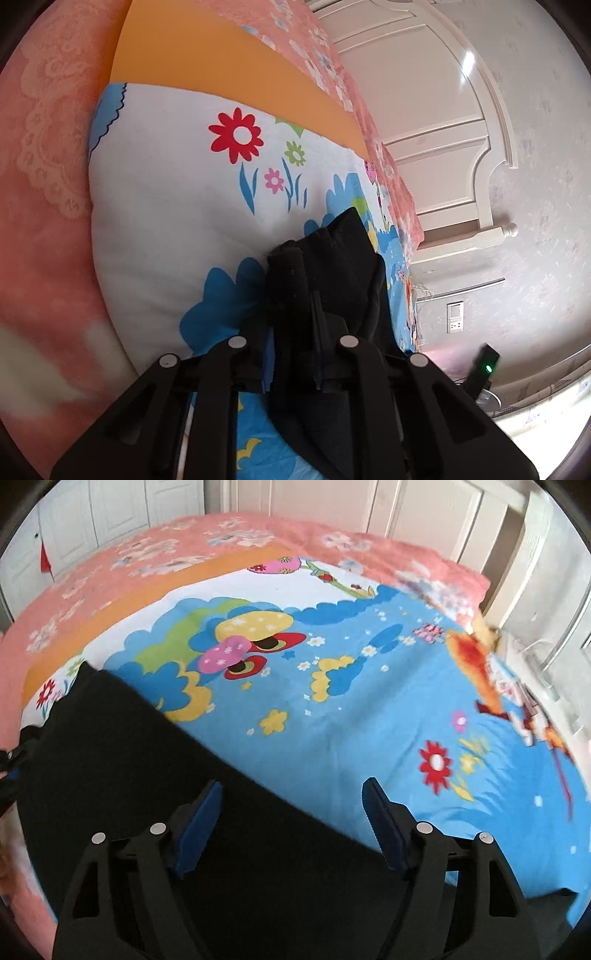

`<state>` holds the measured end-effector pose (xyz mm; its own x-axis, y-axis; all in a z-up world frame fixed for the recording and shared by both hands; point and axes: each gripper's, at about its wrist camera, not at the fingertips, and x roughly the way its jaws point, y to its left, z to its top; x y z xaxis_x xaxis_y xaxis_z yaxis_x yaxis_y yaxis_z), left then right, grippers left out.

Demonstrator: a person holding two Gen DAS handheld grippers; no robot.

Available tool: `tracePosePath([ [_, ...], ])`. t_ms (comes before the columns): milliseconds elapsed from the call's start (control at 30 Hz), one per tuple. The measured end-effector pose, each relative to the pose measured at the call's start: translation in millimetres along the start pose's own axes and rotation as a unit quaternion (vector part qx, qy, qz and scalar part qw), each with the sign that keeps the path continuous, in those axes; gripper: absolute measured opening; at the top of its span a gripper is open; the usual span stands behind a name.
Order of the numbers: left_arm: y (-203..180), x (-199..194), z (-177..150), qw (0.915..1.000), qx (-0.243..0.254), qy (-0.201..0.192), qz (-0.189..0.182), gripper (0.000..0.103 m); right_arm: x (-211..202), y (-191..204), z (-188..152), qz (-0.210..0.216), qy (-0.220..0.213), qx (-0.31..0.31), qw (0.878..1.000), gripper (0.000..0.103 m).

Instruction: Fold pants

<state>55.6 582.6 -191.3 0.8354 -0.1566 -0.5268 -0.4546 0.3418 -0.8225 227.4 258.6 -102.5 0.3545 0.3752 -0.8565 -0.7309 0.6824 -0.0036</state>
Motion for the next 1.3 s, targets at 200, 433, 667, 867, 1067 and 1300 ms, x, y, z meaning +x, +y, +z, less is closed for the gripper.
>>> tracePosePath([
  [200,-28,-14,-6,0.9984,0.045,-0.029,0.016,0.011,3,-2,-10,-0.008,-0.023,0.012,1.0,0.081],
  [433,-77,-34,-19,0.9905,0.119,-0.056,0.042,0.011,-6,-4,-10,-0.018,-0.045,0.015,0.999,0.086],
  [667,-132,-47,-44,0.9672,0.225,-0.078,0.087,0.011,-59,-24,-43,-0.031,-0.079,0.057,0.995,0.09],
  [867,-186,-46,-83,0.9289,0.332,-0.095,0.133,0.011,-92,-58,-86,-0.026,-0.076,0.111,0.991,0.091],
  [1067,-250,-28,-163,0.8521,0.478,-0.109,0.184,0.011,-120,-110,-129,0.032,-0.073,0.187,0.979,0.091],
  [1300,-254,36,-355,0.6764,0.706,-0.077,0.195,0.011,-124,-215,-206,0.194,-0.032,0.38,0.904,0.091],
])
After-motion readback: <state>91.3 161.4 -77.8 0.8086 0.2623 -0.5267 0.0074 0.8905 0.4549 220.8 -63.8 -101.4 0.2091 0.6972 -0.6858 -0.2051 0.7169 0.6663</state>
